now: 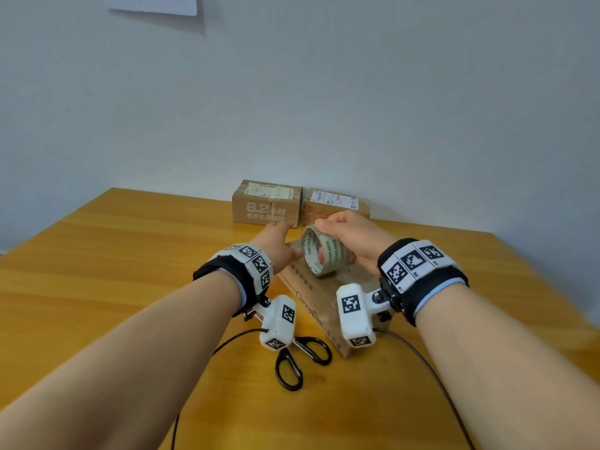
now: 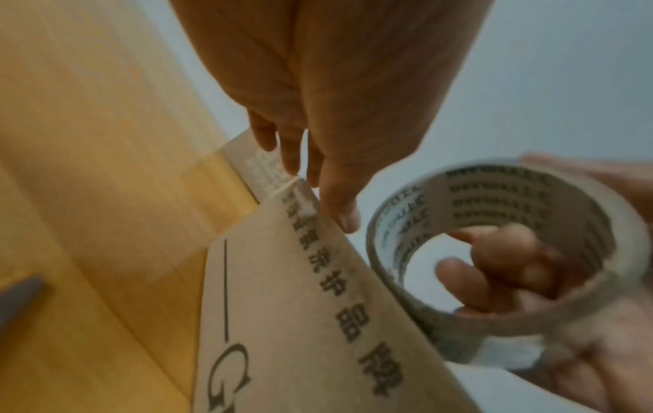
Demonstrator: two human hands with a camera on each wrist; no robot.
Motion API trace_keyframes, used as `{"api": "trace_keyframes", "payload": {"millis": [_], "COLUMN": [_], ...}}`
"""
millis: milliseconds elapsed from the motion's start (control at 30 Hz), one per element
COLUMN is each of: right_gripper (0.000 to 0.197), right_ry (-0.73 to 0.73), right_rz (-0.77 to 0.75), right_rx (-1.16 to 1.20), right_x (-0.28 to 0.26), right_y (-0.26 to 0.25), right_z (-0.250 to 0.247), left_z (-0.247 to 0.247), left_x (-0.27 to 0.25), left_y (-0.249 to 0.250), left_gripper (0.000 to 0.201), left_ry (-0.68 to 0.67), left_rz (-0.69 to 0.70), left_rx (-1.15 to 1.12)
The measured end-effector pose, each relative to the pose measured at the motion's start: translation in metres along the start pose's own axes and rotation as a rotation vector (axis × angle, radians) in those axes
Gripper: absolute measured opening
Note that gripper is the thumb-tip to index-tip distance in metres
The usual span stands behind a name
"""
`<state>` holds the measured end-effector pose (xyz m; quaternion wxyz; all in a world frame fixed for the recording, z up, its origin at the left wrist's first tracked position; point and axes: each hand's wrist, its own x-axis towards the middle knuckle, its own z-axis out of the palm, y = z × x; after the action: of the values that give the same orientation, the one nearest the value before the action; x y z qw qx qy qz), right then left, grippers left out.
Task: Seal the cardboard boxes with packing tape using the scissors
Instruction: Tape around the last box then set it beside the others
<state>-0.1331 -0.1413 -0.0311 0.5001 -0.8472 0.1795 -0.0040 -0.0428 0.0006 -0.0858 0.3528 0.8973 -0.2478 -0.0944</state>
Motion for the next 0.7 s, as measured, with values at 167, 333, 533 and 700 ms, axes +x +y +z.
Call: {"api": "trace_keyframes", "payload": {"millis": [167,333,533,700], "right_gripper": [0.079,0.052,0.045,0.044], "right_ry": [-0.034,0.071,0.074,0.042], "right_rz": [0.088,0.063,0.094,0.119], "right_rx": [0.112,0.142,0.11,-0.023], "right_x": [0.008,0.009,-0.001,-0.016], "right_y": [0.011,0.013,0.012,0.015], "right_z": [0.001,-0.009,-0.022,-0.027], "left_z": [0.006,0.01,0.012,0.011], "left_x": [0.004,0.014,0.013,0.011], "left_y": [0.005,0.002,0.006,0.013], "left_gripper": [0.082,0.077,0.067,0.059], "left_ry": [-0.157,-0.181,-0.14,-0.17], "left_rz": [0.06,0.0,-0.021,-0.022], "left_rx": [-0.082,-0.089,0.01,0.071]}}
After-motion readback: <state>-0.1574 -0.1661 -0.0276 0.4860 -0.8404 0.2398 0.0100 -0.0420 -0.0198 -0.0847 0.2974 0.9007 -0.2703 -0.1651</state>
